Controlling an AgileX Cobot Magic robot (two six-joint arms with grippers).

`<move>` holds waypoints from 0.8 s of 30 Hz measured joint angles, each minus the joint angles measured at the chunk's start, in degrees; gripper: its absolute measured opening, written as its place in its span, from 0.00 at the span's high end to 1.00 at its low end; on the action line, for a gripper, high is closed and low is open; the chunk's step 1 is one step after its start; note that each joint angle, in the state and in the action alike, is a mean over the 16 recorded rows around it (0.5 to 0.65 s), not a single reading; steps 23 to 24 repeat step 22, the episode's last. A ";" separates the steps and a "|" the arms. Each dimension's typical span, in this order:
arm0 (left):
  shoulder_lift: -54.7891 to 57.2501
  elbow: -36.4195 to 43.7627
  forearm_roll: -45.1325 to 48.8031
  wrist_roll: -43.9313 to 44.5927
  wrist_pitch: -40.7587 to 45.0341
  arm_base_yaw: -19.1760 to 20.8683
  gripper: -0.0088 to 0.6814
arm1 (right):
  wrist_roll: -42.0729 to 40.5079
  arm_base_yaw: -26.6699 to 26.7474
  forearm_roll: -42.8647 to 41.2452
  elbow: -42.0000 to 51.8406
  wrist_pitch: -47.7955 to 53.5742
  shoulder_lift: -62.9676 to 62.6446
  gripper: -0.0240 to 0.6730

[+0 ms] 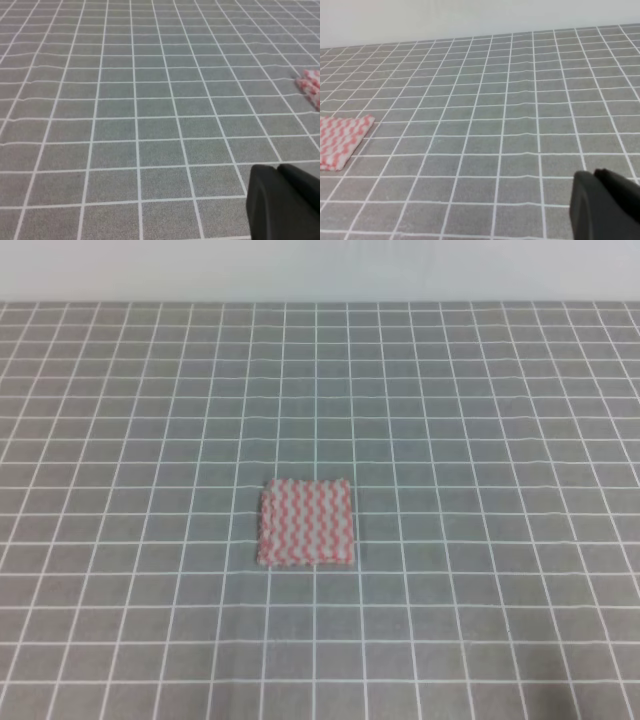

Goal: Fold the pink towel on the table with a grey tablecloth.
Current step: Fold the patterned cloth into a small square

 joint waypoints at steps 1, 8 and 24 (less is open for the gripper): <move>0.00 0.00 0.01 0.01 0.27 0.02 0.99 | -0.01 0.00 0.00 0.00 -0.06 0.00 0.99; 0.07 -0.08 -0.01 0.04 0.54 0.01 0.99 | -0.06 0.00 -0.01 0.08 -0.12 0.00 0.99; 0.17 -0.33 -0.07 0.00 0.90 0.00 0.99 | -0.11 -0.03 0.07 -0.42 0.24 0.42 0.99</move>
